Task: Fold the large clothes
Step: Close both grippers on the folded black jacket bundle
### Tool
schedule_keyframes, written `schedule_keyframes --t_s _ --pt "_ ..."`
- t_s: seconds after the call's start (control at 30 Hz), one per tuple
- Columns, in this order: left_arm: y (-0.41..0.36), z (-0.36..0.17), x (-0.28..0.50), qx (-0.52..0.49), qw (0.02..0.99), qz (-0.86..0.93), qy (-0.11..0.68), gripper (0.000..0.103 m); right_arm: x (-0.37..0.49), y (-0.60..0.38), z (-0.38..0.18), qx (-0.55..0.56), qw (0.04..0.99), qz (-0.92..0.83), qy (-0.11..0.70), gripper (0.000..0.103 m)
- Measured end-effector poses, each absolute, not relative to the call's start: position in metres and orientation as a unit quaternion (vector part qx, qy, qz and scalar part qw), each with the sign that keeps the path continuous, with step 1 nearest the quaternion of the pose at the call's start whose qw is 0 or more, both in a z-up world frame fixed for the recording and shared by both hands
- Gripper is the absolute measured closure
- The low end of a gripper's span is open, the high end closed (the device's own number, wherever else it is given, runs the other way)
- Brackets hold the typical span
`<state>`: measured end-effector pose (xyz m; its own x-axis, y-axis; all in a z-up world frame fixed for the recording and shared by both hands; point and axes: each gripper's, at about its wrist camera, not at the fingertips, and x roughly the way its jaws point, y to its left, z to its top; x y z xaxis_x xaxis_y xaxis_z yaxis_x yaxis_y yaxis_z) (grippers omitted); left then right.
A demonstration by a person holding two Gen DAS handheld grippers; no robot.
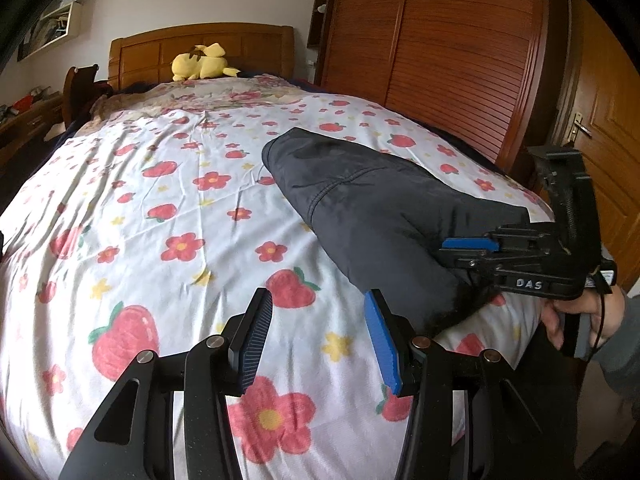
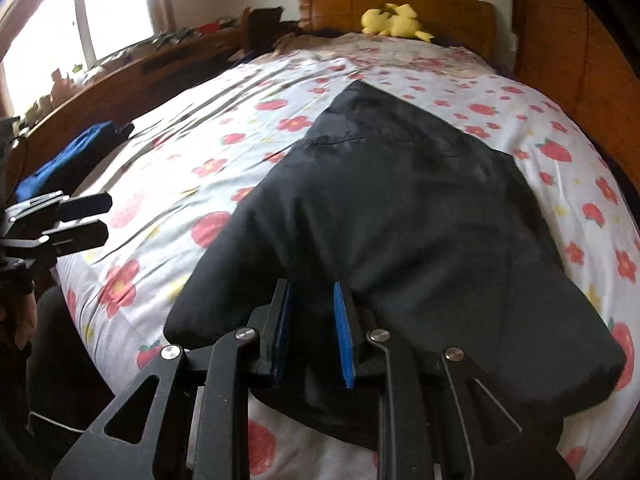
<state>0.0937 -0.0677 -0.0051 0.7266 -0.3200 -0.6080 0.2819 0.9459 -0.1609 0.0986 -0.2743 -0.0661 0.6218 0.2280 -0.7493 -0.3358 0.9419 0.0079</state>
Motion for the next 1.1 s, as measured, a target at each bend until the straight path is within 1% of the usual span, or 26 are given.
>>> schedule_keyframes --t_s 0.13,0.17,0.2,0.3,0.5,0.67,0.93,1.1 --pt "-0.075 -0.008 0.109 -0.012 0.927 -0.171 0.335 0.053 0.073 -0.302 -0.05 -0.038 0.918 0.123 0.375 0.081" --pt "-0.077 -0.008 0.114 -0.007 0.926 -0.172 0.336 0.053 0.067 -0.311 -0.046 -0.027 0.92 0.118 0.372 0.079" --pt "-0.08 -0.007 0.12 -0.002 0.926 -0.174 0.336 0.053 0.059 -0.323 -0.041 -0.021 0.924 0.106 0.368 0.074" --pt "-0.084 -0.005 0.136 0.007 0.926 -0.181 0.332 0.053 0.039 -0.348 -0.033 -0.033 0.932 0.064 0.355 0.065" --pt "-0.091 -0.003 0.166 0.015 0.926 -0.188 0.328 0.053 0.032 -0.383 -0.049 -0.045 0.92 0.006 0.39 0.064" --pt "-0.096 -0.004 0.189 0.017 0.926 -0.189 0.326 0.053 0.049 -0.402 -0.068 -0.007 0.91 -0.007 0.414 0.064" --pt "-0.1 -0.01 0.24 0.03 0.926 -0.177 0.331 0.053 0.067 -0.398 -0.081 -0.021 0.903 0.003 0.429 0.063" --pt "-0.1 -0.016 0.288 0.022 0.923 -0.169 0.346 0.052 0.069 -0.397 -0.087 -0.021 0.903 0.009 0.429 0.063"
